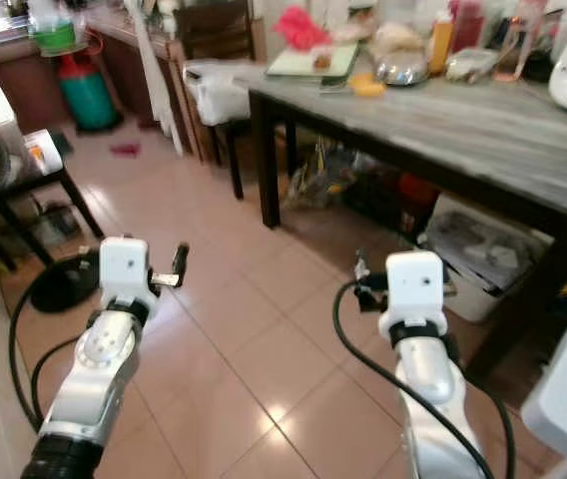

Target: Setting the table

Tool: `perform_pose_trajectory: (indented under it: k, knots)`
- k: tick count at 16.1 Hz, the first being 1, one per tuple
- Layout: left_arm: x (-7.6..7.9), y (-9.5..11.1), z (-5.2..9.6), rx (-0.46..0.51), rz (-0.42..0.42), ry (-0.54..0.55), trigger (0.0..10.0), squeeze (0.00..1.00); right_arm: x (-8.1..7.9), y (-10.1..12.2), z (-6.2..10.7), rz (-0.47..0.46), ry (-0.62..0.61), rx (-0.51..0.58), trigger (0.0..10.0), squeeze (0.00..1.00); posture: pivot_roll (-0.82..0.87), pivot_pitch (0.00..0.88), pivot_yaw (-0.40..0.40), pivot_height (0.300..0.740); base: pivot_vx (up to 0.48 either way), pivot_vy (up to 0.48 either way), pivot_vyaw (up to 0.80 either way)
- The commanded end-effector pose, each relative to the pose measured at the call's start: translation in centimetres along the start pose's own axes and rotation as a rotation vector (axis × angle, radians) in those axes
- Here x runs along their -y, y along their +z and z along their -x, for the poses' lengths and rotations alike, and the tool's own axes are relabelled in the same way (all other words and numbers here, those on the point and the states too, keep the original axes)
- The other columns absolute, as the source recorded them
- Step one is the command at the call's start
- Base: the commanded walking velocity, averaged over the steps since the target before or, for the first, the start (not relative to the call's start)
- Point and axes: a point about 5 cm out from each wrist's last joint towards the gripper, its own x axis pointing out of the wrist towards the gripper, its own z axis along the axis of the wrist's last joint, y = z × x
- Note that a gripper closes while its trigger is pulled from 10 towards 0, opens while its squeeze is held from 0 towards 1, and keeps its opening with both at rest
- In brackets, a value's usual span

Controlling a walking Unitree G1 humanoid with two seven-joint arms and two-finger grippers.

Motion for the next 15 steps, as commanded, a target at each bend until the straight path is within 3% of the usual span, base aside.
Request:
perform_pose_trajectory:
  k: [1,13,15]
  knots:
    - [0.0,0.2,-0.1,0.01,-0.01,0.01,10.0,0.0,0.2,0.0,-0.1,0.002,0.003,0.004,10.0,0.0,-0.15,0.0,0.05,0.74,0.0,0.0,0.0]
    - [0.2,-0.4,0.7,0.02,0.051,0.142,10.0,0.0,-1.2,1.1,-2.5,0.037,0.2,0.04,10.0,0.0,-0.08,0.0,-0.1,0.74,0.0,0.0,0.0]
    - [0.0,-0.3,0.8,0.025,0.042,0.151,10.0,0.0,-1.6,1.3,-2.7,0.037,0.216,0.048,10.0,0.0,-0.08,0.0,-0.095,0.74,0.0,0.0,0.0]
